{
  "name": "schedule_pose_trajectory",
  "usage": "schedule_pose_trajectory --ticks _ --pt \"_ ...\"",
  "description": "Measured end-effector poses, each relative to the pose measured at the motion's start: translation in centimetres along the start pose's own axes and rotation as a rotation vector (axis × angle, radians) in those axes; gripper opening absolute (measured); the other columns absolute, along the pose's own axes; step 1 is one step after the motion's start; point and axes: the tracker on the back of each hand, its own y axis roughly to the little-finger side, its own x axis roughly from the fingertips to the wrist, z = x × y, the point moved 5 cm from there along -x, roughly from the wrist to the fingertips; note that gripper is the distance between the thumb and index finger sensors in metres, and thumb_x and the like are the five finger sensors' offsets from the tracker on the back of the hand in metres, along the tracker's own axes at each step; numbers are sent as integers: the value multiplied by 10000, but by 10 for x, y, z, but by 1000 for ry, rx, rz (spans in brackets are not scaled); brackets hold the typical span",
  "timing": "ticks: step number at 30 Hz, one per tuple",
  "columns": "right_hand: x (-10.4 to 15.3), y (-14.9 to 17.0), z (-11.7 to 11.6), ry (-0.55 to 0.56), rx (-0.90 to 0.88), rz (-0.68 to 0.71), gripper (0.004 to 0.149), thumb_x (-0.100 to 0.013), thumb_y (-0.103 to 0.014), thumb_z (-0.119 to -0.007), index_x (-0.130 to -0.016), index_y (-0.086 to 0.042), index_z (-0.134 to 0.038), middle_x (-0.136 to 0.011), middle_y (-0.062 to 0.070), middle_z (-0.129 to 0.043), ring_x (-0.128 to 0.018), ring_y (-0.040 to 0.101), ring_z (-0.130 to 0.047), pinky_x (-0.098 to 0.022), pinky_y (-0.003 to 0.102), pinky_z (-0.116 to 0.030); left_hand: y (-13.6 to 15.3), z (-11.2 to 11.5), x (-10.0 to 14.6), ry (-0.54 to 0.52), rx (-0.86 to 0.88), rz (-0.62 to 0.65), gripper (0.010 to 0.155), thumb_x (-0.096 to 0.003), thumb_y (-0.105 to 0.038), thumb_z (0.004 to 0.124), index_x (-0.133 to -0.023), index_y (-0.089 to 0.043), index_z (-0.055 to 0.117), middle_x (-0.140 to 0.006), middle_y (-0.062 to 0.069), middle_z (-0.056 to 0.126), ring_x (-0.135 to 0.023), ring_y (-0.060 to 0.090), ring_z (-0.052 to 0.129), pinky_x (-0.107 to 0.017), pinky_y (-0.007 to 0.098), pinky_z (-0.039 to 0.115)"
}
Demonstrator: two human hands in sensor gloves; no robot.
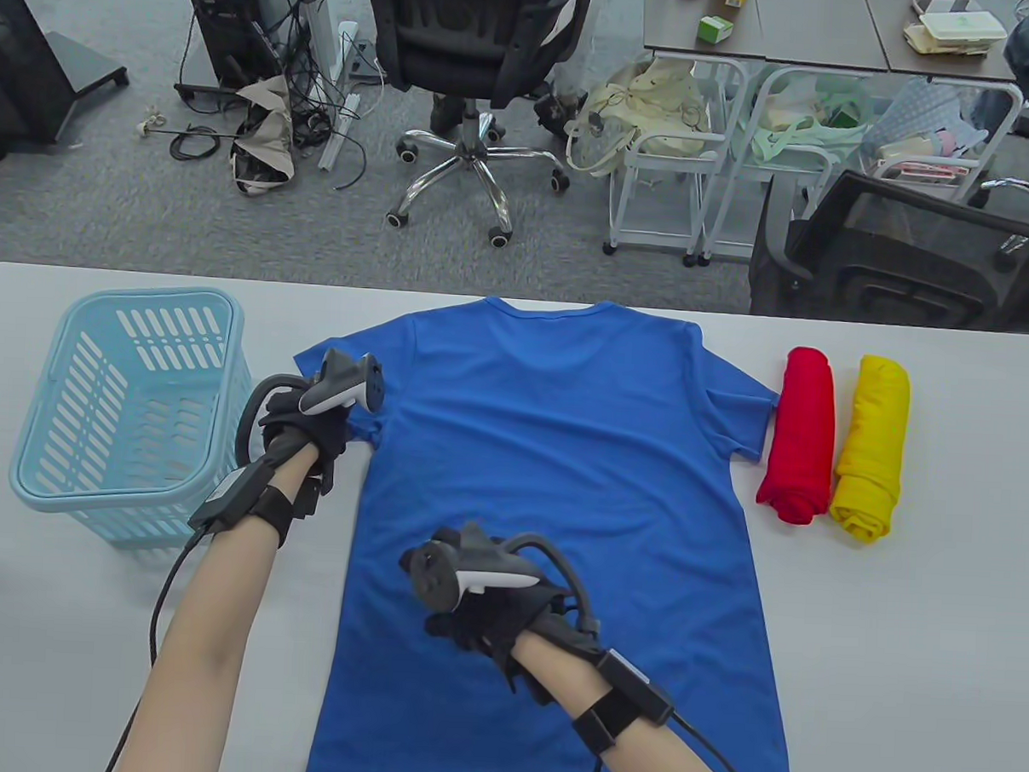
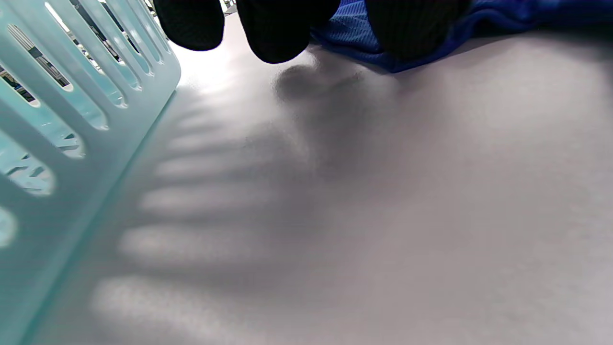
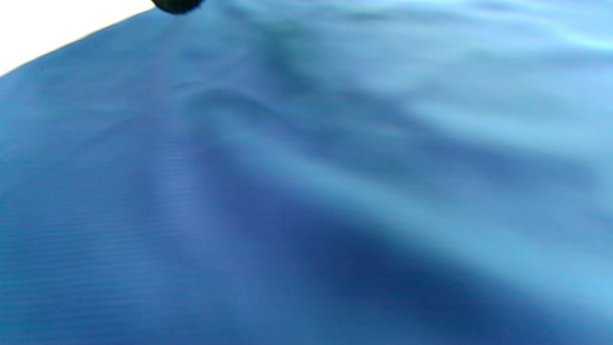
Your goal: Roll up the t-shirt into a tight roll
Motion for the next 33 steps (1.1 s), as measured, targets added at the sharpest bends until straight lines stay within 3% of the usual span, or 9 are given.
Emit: schedule_pose_trajectory --ticks 4,8,14,18,20,24,30,33 --pt "-7 -59 -3 8 129 130 746 -607 -409 -640 -1118 -369 -99 -1146 154 -89 -1017 370 -365 -754 576 -314 -5 -2 1 -31 19 57 787 -542 -434 658 -1043 -508 56 -1225 21 313 -1092 212 610 -818 525 603" --pt "-6 -86 -11 -1 176 205 731 -583 -366 -717 -1125 -370 -226 -1152 151 -214 -972 343 -481 -741 573 -386 -15 -1 6 -25 64 123 719 -534 -362 665 -1061 -519 202 -1227 38 317 -1093 263 598 -808 547 596" --pt "-11 -82 -18 -14 171 203 698 -570 -349 -760 -1118 -359 -327 -1147 131 -276 -935 305 -518 -734 565 -413 -28 -12 23 -89 -20 166 698 -499 -346 675 -1082 -490 319 -1225 45 369 -1058 263 597 -807 548 574" --pt "-10 -85 -17 1 191 204 674 -564 -346 -768 -1103 -354 -362 -1140 124 -324 -921 300 -554 -730 564 -439 -41 -8 21 -72 -55 180 701 -478 -492 723 -1085 -487 371 -1233 40 390 -1083 272 577 -810 561 564" --pt "-10 -85 -17 7 192 205 629 -562 -341 -773 -1079 -349 -415 -1124 116 -381 -898 289 -591 -723 559 -464 -44 -9 17 -115 -114 138 655 -488 -510 675 -1052 -528 341 -1192 -16 472 -1059 217 626 -815 514 589" --pt "-10 -85 -16 34 187 203 428 -571 -317 -766 -969 -318 -608 -1043 91 -535 -803 247 -697 -692 542 -541 -52 -15 11 -144 -100 124 498 -509 -492 661 -984 -503 514 -1071 -75 640 -953 170 729 -814 488 594" --pt "-9 -88 -17 66 201 216 392 -582 -311 -738 -955 -275 -622 -989 106 -595 -729 206 -741 -670 520 -582 -61 -19 15 -218 -196 146 439 -498 -489 675 -932 -450 625 -931 -114 790 -832 123 840 -790 471 652" --pt "-10 -88 -10 92 132 238 396 -592 -307 -716 -967 -260 -597 -993 112 -585 -729 202 -739 -669 518 -582 -53 -21 16 -265 -276 69 436 -495 -492 685 -927 -456 635 -925 -117 796 -822 119 848 -777 461 674"
